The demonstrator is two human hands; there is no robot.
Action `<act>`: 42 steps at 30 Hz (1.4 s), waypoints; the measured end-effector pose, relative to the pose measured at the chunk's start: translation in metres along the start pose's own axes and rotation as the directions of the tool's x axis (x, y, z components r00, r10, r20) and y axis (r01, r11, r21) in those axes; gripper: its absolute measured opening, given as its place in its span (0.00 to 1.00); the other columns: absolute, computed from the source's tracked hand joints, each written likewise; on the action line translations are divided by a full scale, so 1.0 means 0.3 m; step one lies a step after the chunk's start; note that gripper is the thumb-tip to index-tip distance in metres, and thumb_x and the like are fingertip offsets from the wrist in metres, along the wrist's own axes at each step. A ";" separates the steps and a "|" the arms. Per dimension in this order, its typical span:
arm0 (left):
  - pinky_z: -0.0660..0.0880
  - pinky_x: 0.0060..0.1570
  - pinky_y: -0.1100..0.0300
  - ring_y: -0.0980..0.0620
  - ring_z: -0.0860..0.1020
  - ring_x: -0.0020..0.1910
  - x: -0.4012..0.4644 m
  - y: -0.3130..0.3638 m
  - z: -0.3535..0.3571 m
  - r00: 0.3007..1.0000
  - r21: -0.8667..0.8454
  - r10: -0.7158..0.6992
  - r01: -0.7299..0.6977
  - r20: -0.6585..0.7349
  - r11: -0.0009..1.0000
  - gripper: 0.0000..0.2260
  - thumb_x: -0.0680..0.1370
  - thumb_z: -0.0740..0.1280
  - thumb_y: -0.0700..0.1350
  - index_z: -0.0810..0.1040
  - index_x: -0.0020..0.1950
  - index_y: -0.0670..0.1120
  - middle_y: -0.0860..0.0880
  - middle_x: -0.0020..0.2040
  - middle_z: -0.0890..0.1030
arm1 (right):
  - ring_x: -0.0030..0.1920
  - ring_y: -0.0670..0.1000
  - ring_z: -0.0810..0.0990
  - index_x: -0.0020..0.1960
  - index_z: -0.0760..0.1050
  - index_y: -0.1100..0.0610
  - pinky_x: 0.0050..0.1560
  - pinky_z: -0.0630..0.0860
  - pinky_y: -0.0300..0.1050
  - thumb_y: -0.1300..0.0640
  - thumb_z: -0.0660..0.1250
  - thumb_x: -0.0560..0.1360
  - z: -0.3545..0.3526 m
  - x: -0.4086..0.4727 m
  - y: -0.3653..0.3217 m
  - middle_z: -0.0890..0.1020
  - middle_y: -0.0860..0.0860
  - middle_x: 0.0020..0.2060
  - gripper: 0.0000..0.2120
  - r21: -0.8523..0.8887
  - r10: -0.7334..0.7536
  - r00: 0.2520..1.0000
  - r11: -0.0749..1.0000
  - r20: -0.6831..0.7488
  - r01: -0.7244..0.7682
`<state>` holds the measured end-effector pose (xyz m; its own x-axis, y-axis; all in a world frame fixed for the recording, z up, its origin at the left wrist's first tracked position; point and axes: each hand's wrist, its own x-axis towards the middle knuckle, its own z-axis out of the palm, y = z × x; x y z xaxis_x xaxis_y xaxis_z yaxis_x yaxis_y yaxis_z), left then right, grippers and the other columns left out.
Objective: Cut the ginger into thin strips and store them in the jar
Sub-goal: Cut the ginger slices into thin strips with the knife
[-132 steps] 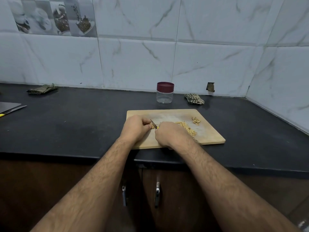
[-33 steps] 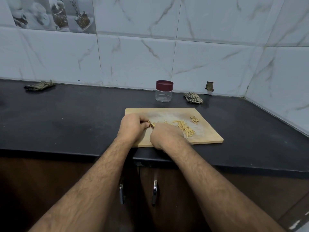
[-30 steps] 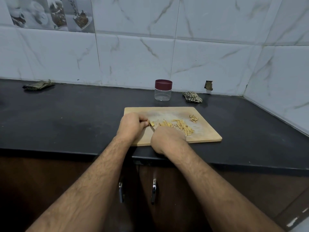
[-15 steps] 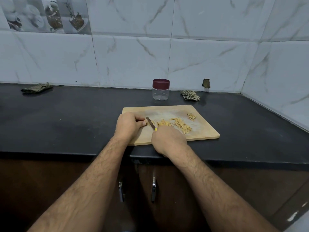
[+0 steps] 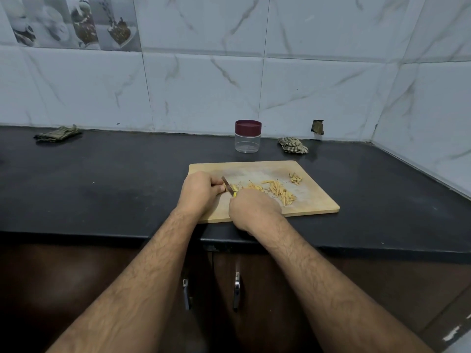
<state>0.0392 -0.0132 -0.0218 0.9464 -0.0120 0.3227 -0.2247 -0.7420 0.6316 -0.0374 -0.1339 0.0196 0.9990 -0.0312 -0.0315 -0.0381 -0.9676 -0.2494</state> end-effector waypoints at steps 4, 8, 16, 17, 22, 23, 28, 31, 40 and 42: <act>0.74 0.54 0.57 0.51 0.80 0.53 0.003 -0.008 0.004 1.000 0.004 -0.001 0.001 0.001 1.000 0.06 0.77 0.71 0.44 0.87 0.51 0.50 0.51 0.49 0.86 | 0.51 0.54 0.78 0.59 0.76 0.57 0.45 0.71 0.46 0.59 0.58 0.81 -0.012 0.024 -0.027 0.81 0.53 0.55 0.11 -0.021 0.004 1.000 1.000 0.016 -0.004; 0.72 0.54 0.60 0.51 0.80 0.56 0.007 -0.002 0.005 1.000 0.030 0.008 -0.007 -0.008 1.000 0.07 0.78 0.70 0.44 0.86 0.54 0.48 0.50 0.53 0.85 | 0.54 0.55 0.81 0.60 0.76 0.57 0.51 0.76 0.48 0.63 0.59 0.78 -0.030 0.037 -0.051 0.81 0.54 0.53 0.13 -0.036 0.017 0.998 0.999 0.061 -0.015; 0.72 0.55 0.62 0.52 0.80 0.57 0.009 -0.008 0.013 0.999 0.010 -0.023 0.024 -0.029 1.000 0.08 0.78 0.71 0.45 0.86 0.55 0.49 0.51 0.53 0.85 | 0.50 0.54 0.81 0.58 0.76 0.57 0.47 0.75 0.47 0.62 0.62 0.79 -0.027 -0.013 -0.027 0.81 0.53 0.51 0.10 -0.109 0.003 0.994 0.994 0.108 0.008; 0.72 0.55 0.63 0.52 0.79 0.57 0.008 -0.006 0.013 0.999 0.007 -0.026 0.026 -0.024 1.000 0.08 0.78 0.70 0.45 0.85 0.55 0.49 0.51 0.54 0.85 | 0.48 0.54 0.79 0.59 0.76 0.57 0.46 0.73 0.47 0.62 0.61 0.79 -0.023 -0.027 -0.017 0.81 0.52 0.53 0.11 -0.118 0.001 0.995 0.993 0.101 0.011; 0.70 0.53 0.62 0.49 0.79 0.58 -0.002 0.003 0.005 1.000 0.012 -0.029 0.029 -0.001 1.000 0.08 0.79 0.69 0.45 0.85 0.56 0.47 0.49 0.55 0.85 | 0.45 0.55 0.72 0.61 0.76 0.56 0.44 0.69 0.48 0.61 0.61 0.78 -0.009 -0.071 0.026 0.79 0.53 0.52 0.13 -0.133 0.027 0.997 0.991 0.078 -0.016; 0.70 0.53 0.62 0.49 0.79 0.58 -0.002 0.004 0.004 1.000 0.018 -0.024 0.024 0.007 1.000 0.08 0.80 0.68 0.46 0.85 0.56 0.47 0.49 0.55 0.85 | 0.45 0.55 0.72 0.61 0.75 0.56 0.45 0.69 0.48 0.61 0.60 0.78 -0.010 -0.075 0.032 0.79 0.53 0.53 0.13 -0.131 0.025 0.997 0.991 0.074 -0.015; 0.69 0.55 0.65 0.52 0.78 0.60 0.002 -0.004 0.003 0.999 -0.021 -0.047 0.047 0.024 0.999 0.10 0.79 0.69 0.46 0.84 0.59 0.48 0.52 0.58 0.83 | 0.46 0.54 0.73 0.60 0.75 0.57 0.46 0.69 0.48 0.59 0.57 0.80 -0.011 -0.075 0.048 0.80 0.54 0.56 0.12 -0.084 0.004 0.999 0.996 0.052 0.000; 0.68 0.52 0.66 0.54 0.78 0.57 -0.002 -0.002 0.000 0.998 -0.063 -0.059 0.059 -0.002 0.996 0.08 0.78 0.71 0.45 0.85 0.56 0.49 0.52 0.55 0.84 | 0.46 0.54 0.73 0.59 0.76 0.57 0.46 0.69 0.46 0.56 0.56 0.82 -0.008 -0.063 0.051 0.79 0.53 0.52 0.13 -0.023 0.004 1.000 1.000 0.017 -0.004; 0.66 0.38 0.74 0.62 0.76 0.43 0.004 -0.009 0.002 0.995 -0.117 -0.082 0.075 -0.054 0.990 0.05 0.74 0.75 0.46 0.87 0.49 0.51 0.55 0.47 0.85 | 0.48 0.54 0.74 0.61 0.76 0.57 0.46 0.69 0.46 0.54 0.55 0.83 -0.005 -0.023 0.027 0.79 0.53 0.51 0.14 0.026 0.018 1.000 1.000 -0.018 -0.017; 0.68 0.40 0.69 0.60 0.76 0.44 0.004 -0.008 0.002 0.995 -0.106 -0.086 0.081 -0.047 0.991 0.04 0.75 0.74 0.46 0.87 0.49 0.51 0.55 0.47 0.85 | 0.50 0.54 0.76 0.62 0.76 0.58 0.46 0.70 0.46 0.54 0.56 0.83 -0.003 -0.018 0.018 0.80 0.54 0.55 0.14 0.021 0.013 1.000 1.000 -0.017 -0.012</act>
<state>0.0411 -0.0119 -0.0233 0.9504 0.0833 0.2997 -0.1709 -0.6652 0.7269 -0.0431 -0.1393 0.0193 0.9987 -0.0479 -0.0178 -0.0509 -0.9617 -0.2692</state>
